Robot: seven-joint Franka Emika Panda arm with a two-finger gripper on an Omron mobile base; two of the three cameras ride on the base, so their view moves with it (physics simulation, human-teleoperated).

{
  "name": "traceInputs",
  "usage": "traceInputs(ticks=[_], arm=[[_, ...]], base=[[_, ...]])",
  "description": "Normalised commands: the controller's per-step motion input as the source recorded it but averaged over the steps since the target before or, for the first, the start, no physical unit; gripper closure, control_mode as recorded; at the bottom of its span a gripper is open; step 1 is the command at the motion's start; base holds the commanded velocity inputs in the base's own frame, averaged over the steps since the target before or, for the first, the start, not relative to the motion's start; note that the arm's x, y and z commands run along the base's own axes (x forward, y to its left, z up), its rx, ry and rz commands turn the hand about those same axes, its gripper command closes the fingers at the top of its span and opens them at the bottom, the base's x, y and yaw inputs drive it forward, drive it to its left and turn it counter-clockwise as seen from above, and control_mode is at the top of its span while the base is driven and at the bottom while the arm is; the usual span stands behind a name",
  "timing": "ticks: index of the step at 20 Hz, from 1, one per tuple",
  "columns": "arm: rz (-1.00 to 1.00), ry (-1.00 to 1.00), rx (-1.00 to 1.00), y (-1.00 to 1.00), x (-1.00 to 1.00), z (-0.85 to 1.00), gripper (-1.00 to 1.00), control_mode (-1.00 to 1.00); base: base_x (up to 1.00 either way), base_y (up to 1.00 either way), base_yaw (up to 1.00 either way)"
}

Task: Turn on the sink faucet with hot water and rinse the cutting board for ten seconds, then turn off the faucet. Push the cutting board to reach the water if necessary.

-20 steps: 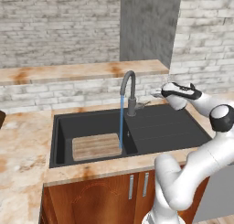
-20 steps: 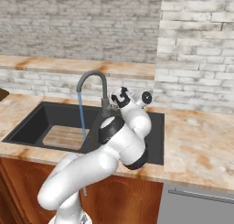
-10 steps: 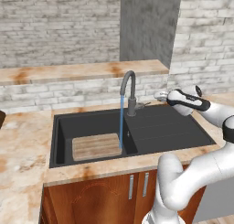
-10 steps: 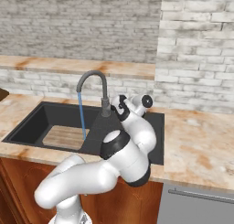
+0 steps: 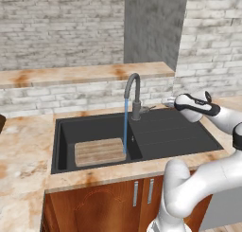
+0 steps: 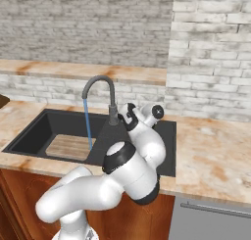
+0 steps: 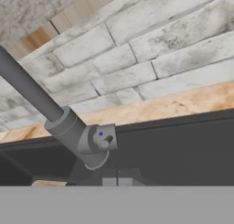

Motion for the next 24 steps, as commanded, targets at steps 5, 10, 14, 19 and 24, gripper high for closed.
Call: traceInputs(ticks=[5,10,14,19,24], arm=[[0.00,0.00,0.00,0.00,-0.01,0.00,1.00,-1.00],[0.00,0.00,0.00,0.00,0.00,0.00,1.00,-1.00],[0.00,0.00,0.00,0.00,0.00,0.00,1.00,-1.00],[0.00,0.00,0.00,0.00,0.00,0.00,1.00,-1.00],[0.00,0.00,0.00,0.00,0.00,0.00,1.00,-1.00]], base=[[0.00,0.00,0.00],[0.00,0.00,0.00],[0.00,0.00,0.00],[0.00,0.00,0.00],[0.00,0.00,0.00]])
